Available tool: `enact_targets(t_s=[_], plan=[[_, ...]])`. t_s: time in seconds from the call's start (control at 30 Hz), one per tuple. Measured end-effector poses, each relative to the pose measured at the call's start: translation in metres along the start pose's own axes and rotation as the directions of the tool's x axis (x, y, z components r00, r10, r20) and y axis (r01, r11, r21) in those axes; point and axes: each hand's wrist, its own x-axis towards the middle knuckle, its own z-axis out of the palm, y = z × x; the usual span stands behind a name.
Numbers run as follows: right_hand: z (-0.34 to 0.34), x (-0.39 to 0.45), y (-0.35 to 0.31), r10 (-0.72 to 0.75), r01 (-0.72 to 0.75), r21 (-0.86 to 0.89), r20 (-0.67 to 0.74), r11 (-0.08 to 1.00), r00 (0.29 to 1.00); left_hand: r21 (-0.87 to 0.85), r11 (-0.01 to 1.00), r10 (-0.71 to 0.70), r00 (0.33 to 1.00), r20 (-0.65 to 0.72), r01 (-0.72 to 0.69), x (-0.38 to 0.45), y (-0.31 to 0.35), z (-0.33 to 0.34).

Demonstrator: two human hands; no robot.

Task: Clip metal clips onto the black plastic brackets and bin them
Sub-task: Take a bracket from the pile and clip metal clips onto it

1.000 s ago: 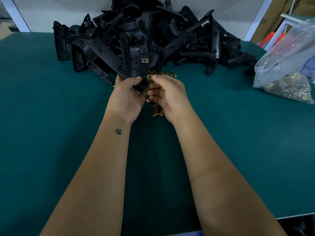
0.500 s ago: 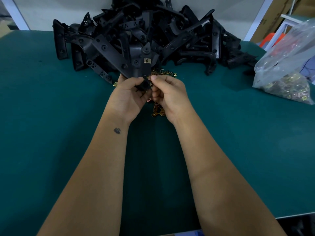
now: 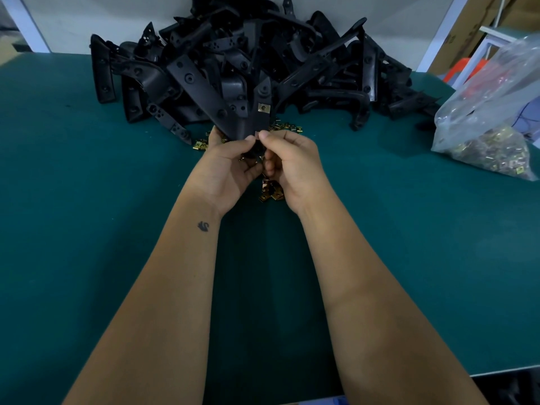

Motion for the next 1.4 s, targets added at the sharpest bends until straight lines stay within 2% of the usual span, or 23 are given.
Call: enact_targets(t_s=[0.17, 0.33, 0.43, 0.57, 0.67, 0.87, 0.93, 1.03, 1.13, 1.23, 1.4], plan=[[-0.001, 0.0, -0.004, -0.039, 0.038, 0.012, 0.044, 0.999, 0.998, -0.01, 0.999, 0.042, 0.998, -0.04, -0.042, 0.0, 0.001, 0.0], [0.002, -0.001, -0.004, -0.03, 0.029, 0.004, 0.068, 1.0, 0.997, -0.08, 0.996, 0.025, 0.975, -0.219, -0.044, 0.005, -0.001, -0.001], [0.002, -0.001, -0.006, -0.011, 0.009, 0.021, 0.086, 1.0, 0.996, -0.099, 0.992, 0.045, 0.964, -0.261, -0.073, 0.007, -0.001, -0.003], [0.004, -0.003, -0.004, -0.094, 0.1, -0.046, 0.121, 0.994, 0.988, -0.057, 0.996, 0.046, 0.959, -0.279, -0.064, 0.006, -0.001, 0.0], [0.005, -0.003, -0.002, -0.125, 0.129, -0.103, 0.046, 0.986, 0.991, 0.02, 0.999, 0.042, 0.937, -0.347, -0.038, 0.006, -0.005, 0.009], [-0.005, 0.003, -0.007, -0.176, 0.191, 0.105, -0.135, 0.976, 0.975, -0.021, 0.998, 0.048, 0.907, -0.419, -0.063, 0.009, -0.004, 0.01], [-0.01, 0.006, -0.007, -0.151, 0.18, 0.189, -0.157, 0.965, 0.976, 0.006, 0.997, 0.067, 0.879, -0.473, -0.073, 0.009, -0.004, 0.007], [-0.008, 0.007, -0.004, -0.079, 0.118, 0.302, -0.137, 0.946, 0.987, 0.021, 0.996, 0.082, 0.87, -0.486, -0.082, 0.009, -0.005, 0.005], [0.003, 0.005, 0.002, -0.023, 0.061, 0.285, -0.136, 0.957, 0.991, 0.044, 0.995, 0.102, 0.885, -0.454, -0.092, 0.009, -0.004, 0.004], [0.01, 0.001, 0.004, -0.081, 0.12, 0.219, -0.18, 0.968, 0.98, 0.087, 0.99, 0.141, 0.891, -0.433, -0.114, 0.006, -0.001, 0.004], [0.011, -0.016, 0.003, -0.128, 0.175, 0.144, -0.284, 0.974, 0.95, 0.28, 0.955, 0.21, 0.884, -0.418, -0.094, -0.002, 0.0, 0.007]])
